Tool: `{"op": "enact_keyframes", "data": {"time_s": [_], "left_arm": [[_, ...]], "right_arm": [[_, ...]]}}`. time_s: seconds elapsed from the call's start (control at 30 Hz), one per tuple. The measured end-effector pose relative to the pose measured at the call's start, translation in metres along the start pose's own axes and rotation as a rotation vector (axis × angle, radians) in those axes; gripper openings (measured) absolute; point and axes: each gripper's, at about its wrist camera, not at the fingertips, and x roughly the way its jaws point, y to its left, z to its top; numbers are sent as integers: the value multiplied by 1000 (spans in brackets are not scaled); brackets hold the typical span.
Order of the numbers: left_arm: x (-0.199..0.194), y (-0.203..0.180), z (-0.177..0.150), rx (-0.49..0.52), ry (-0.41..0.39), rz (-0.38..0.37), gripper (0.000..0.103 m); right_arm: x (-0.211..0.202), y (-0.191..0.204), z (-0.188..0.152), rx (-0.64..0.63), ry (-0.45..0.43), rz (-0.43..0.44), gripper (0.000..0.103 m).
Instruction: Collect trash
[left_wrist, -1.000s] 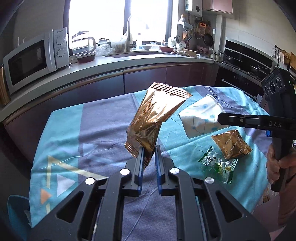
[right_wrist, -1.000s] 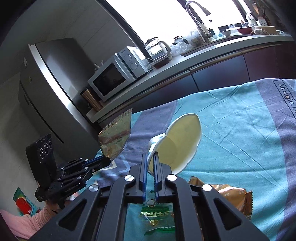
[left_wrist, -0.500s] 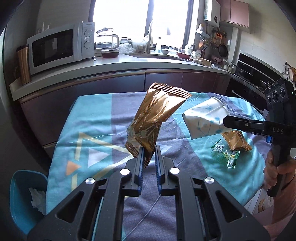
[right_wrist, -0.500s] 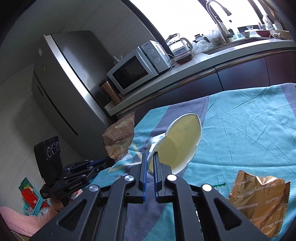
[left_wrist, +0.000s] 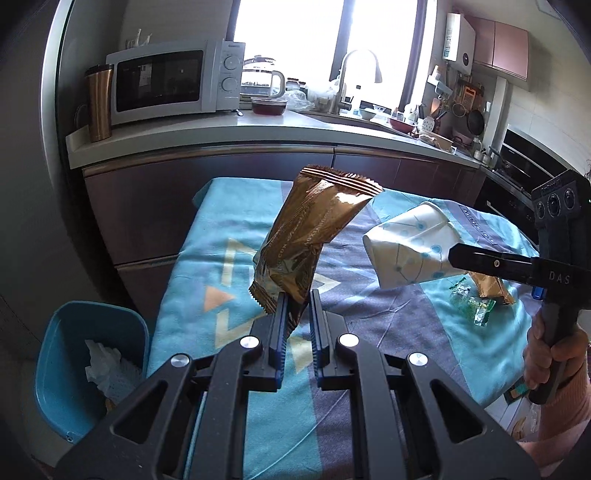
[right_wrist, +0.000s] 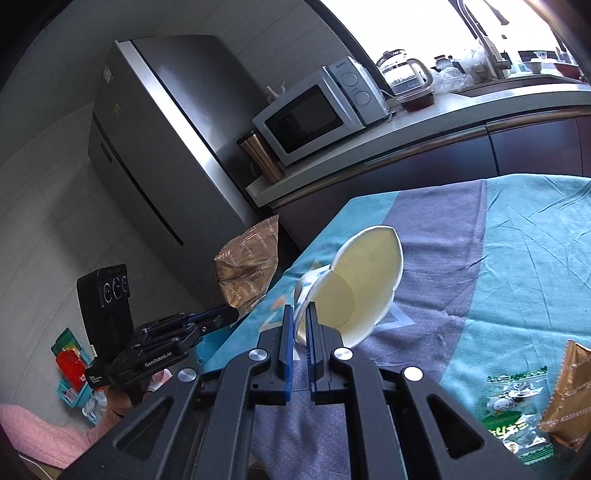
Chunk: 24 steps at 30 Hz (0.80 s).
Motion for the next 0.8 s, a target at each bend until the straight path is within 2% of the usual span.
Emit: {"op": "enact_keyframes", "data": {"time_s": [0.8], "left_arm": [[-33,44,-20,-71,-8,93,12]], "right_arm": [[70,46,5,-69,103,122,5]]}}
